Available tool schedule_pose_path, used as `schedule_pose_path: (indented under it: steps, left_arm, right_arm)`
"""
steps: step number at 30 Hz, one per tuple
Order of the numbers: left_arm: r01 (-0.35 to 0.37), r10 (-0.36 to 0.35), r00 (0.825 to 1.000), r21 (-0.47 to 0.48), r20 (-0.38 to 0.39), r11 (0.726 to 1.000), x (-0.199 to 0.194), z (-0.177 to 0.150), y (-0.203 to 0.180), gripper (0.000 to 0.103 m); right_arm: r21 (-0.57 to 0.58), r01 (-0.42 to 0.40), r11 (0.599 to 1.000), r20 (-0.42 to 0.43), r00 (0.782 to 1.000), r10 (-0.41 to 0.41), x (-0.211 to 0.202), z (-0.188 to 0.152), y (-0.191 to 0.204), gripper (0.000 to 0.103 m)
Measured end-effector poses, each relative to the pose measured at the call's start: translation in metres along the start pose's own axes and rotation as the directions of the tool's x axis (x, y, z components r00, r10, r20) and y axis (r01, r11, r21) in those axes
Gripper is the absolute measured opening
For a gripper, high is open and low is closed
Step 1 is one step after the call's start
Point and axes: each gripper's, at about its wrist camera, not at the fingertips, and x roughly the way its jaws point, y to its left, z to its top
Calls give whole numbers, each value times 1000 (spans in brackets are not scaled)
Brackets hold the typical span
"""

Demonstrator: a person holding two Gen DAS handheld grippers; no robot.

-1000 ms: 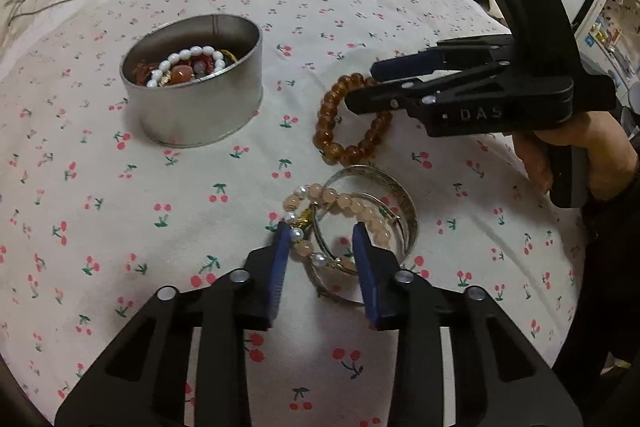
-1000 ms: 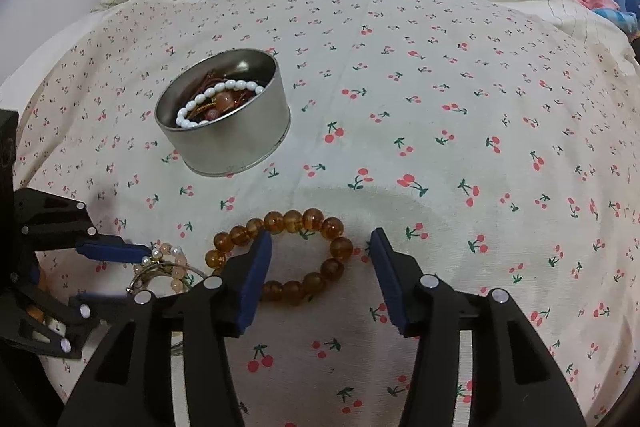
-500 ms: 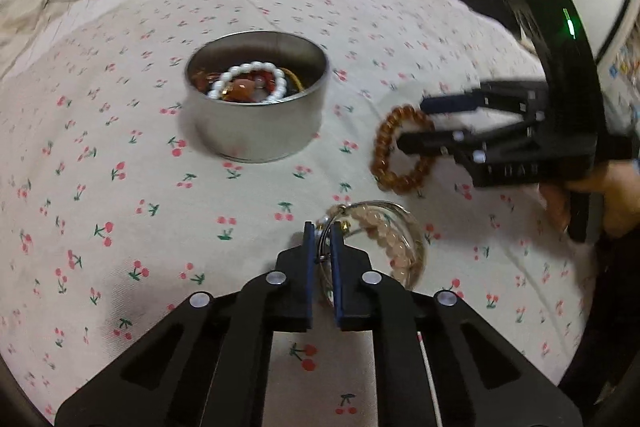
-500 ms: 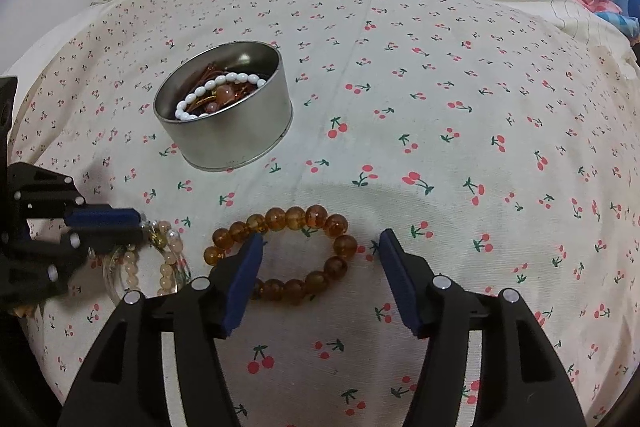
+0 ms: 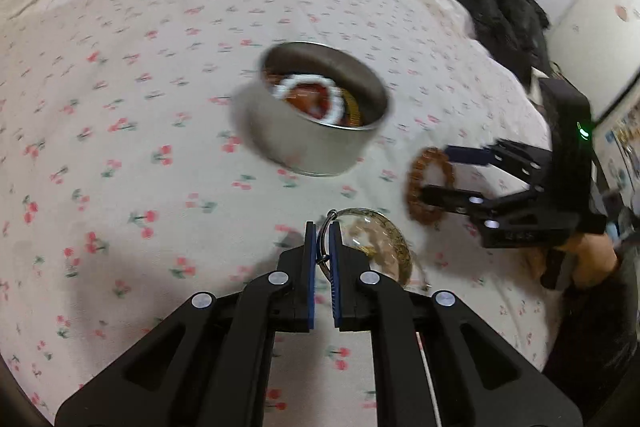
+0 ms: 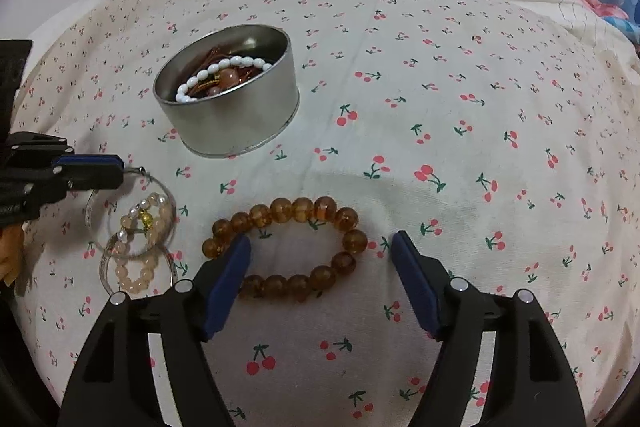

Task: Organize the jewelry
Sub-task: 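Grasp the silver bangle with the left tool while the right tool grasps the amber bracelet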

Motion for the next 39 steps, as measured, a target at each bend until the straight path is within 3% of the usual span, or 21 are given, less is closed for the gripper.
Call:
schedule_pose_path:
  steps: [3, 4, 5, 8, 9, 10, 12, 14, 15, 16, 17, 22, 27, 31, 34, 35, 37, 39]
  left_arm:
    - [-62, 61, 997, -10, -39, 998, 9, -4, 6, 6]
    - [-63, 62, 997, -23, -51, 998, 12, -4, 8, 6]
    - [-65, 64, 996, -19, -56, 998, 12, -4, 7, 6]
    - [-28, 27, 997, -9, -76, 1000, 14, -4, 7, 21]
    - [-9, 8, 997, -8, -81, 1000, 16, -5, 6, 31]
    - [-6, 6, 997, -1, -80, 1000, 18, -7, 3, 34]
    - [-31, 34, 996, 40, -77, 999, 18, -9, -4, 36]
    - [-51, 56, 996, 65, -73, 997, 19, -9, -10, 36]
    - [-55, 60, 996, 63, -73, 996, 19, -8, -11, 26]
    - [-67, 73, 994, 78, -75, 995, 19, -8, -13, 9]
    - [-68, 75, 995, 92, -72, 993, 18, -7, -14, 4]
    - [-13, 14, 1000, 61, -23, 998, -4, -3, -10, 5]
    - [34, -34, 999, -4, 38, 999, -24, 5, 5, 5]
    - [-16, 17, 999, -48, 28, 999, -20, 5, 22, 5]
    - [-78, 76, 996, -53, -36, 996, -3, 0, 29, 5]
    - [-94, 92, 994, -39, -56, 995, 2, -1, 28, 5]
    - [-112, 110, 992, -27, -60, 993, 3, -1, 26, 6]
    - [-118, 118, 991, -10, -56, 993, 2, -1, 24, 8]
  right_arm:
    - [18, 8, 1000, 15, 1000, -9, -2, 1, -4, 32]
    - [27, 7, 1000, 19, 1000, -8, -3, 2, -6, 17]
    - [35, 0, 999, 22, 1000, 0, -4, 2, -8, 15]
    - [42, -7, 999, 13, 1000, 6, -4, 3, -10, 16]
    - [41, -6, 999, 10, 1000, 6, -2, 3, -9, 23]
    - [38, -4, 999, 9, 1000, 3, -1, 3, -8, 30]
    - [19, 7, 1000, 7, 1000, -7, 0, 3, -5, 32]
    - [14, 14, 1000, 6, 1000, -14, 1, 3, -4, 32]
    - [14, 14, 1000, 6, 1000, -14, 1, 2, -4, 31]
    - [16, 14, 1000, 12, 1000, -14, 0, 3, -4, 19]
    - [21, 13, 1000, 18, 1000, -13, 0, 3, -4, 12]
    - [46, -17, 999, 67, 998, 14, -10, 8, -4, 12]
    - [93, -139, 986, 133, 983, 126, -24, 12, -10, 12]
    - [105, -192, 976, 137, 975, 178, -25, 14, -7, 12]
    - [95, -120, 988, 89, 990, 112, -17, 14, -7, 13]
    - [85, -103, 991, 69, 993, 97, -15, 13, -6, 16]
    - [75, -69, 995, 68, 996, 64, -14, 10, -5, 50]
    - [36, -22, 999, 64, 998, 20, -13, 9, 0, 53]
